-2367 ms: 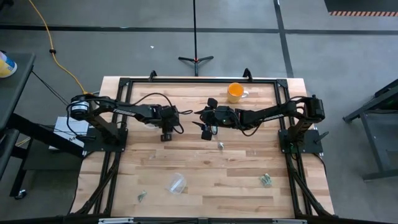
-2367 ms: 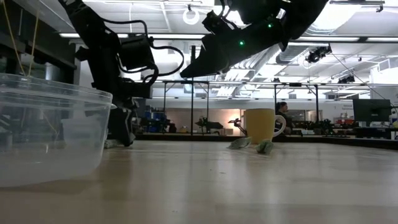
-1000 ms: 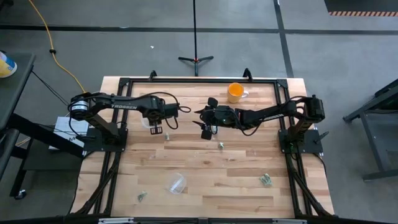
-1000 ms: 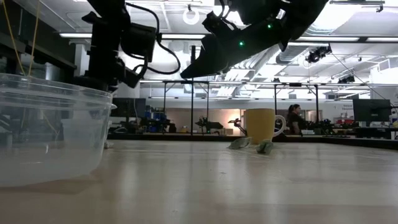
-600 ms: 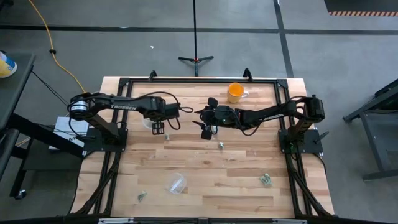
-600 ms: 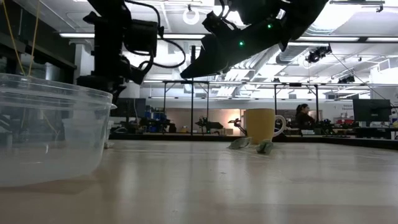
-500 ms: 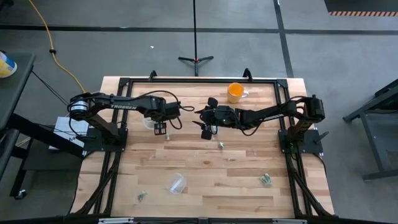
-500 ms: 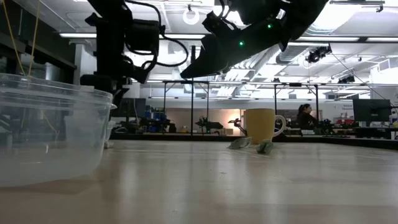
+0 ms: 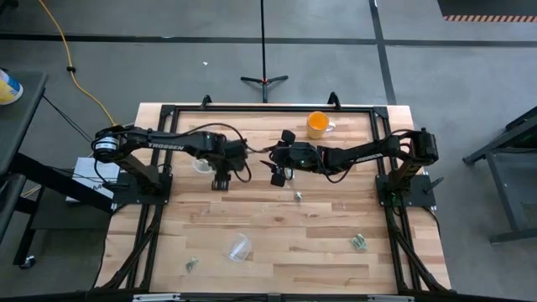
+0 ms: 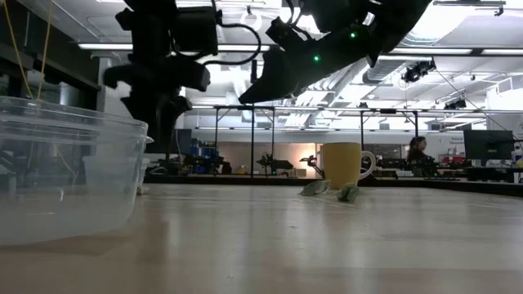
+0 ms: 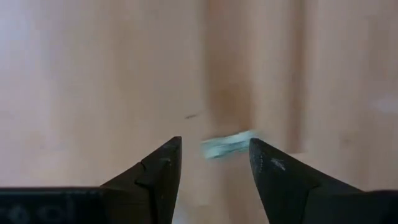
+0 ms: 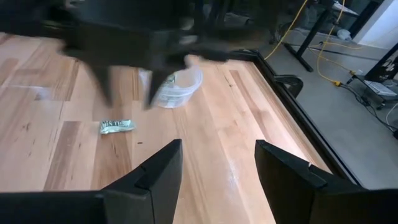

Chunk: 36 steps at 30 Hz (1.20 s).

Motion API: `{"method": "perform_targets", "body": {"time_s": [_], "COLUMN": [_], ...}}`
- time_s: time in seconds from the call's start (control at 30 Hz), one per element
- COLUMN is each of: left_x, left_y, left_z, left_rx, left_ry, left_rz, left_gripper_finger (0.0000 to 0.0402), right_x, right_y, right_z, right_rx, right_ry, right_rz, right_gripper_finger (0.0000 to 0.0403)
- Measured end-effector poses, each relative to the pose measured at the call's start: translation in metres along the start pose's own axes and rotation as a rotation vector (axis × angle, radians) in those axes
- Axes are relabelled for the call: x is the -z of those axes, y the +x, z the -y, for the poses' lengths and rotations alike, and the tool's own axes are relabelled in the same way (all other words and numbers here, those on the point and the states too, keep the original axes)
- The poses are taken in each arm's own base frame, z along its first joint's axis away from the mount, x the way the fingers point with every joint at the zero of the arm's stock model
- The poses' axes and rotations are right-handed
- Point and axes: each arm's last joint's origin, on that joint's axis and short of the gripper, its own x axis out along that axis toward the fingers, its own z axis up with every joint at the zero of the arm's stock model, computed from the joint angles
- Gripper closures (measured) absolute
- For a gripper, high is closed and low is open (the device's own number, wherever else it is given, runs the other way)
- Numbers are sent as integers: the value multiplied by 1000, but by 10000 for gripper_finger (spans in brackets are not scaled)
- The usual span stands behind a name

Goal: Pick and place items into bin
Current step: Put the stevia packet into the top transparent bin

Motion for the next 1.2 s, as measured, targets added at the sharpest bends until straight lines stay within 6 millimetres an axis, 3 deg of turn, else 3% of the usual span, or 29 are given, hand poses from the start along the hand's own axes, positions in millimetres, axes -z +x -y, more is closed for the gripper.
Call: {"method": "perform_targets", "body": {"time_s": [0.3,0.77,1.1,1.2], "left_x": [10,34,33,33], "left_y": [24,59,63,63], "left_z": [35,35,35,35], "left_rx": [46,-39,-50,-48], "left_ry": [99,157,199,202], "left_rz": [-20,-6,46,46], "left_gripper_finger": [181,181,182,200], "right_x": [1,1,1,1], "right_y": [0,0,0,0], "right_z": [0,0,0,0], "right_rx": [-1,-6,-6,-6], "right_ry": [-2,-2,-2,-2], "right_rz": [-7,-6,-6,-6], "right_gripper_finger": [210,210,210,210]}}
